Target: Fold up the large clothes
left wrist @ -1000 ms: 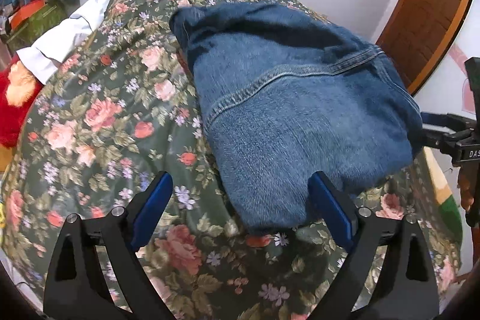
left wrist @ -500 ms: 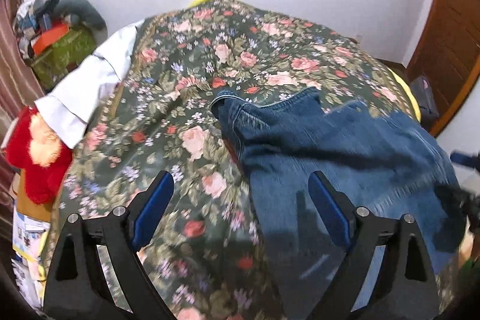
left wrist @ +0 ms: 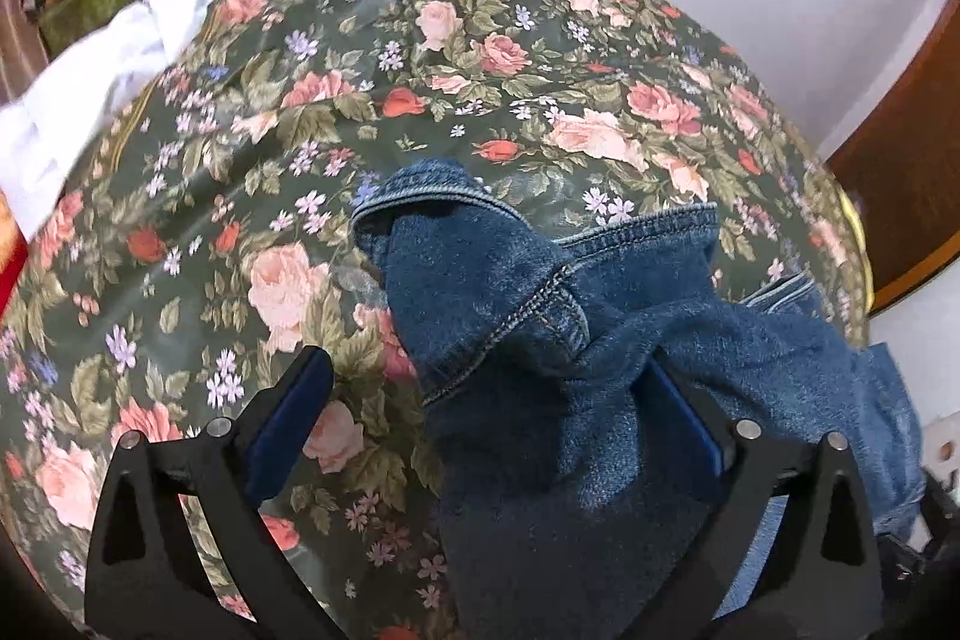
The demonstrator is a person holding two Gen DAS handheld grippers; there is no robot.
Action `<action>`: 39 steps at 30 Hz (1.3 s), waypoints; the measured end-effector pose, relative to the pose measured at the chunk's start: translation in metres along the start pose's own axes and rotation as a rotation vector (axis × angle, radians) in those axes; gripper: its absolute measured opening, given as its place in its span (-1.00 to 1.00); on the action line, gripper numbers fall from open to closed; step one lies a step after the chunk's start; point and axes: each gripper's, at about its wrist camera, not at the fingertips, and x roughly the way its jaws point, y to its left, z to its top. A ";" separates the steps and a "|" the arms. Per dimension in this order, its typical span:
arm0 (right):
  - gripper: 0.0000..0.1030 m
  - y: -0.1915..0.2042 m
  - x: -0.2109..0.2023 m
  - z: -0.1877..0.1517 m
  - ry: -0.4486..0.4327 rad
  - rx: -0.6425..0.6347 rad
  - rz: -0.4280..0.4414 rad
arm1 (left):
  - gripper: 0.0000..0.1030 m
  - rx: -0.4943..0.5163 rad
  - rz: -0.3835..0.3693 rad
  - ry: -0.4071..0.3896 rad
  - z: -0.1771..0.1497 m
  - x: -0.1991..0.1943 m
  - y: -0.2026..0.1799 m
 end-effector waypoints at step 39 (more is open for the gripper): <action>1.00 0.018 0.081 0.024 0.309 0.098 0.331 | 1.00 -0.260 -0.559 0.278 -0.075 0.019 0.029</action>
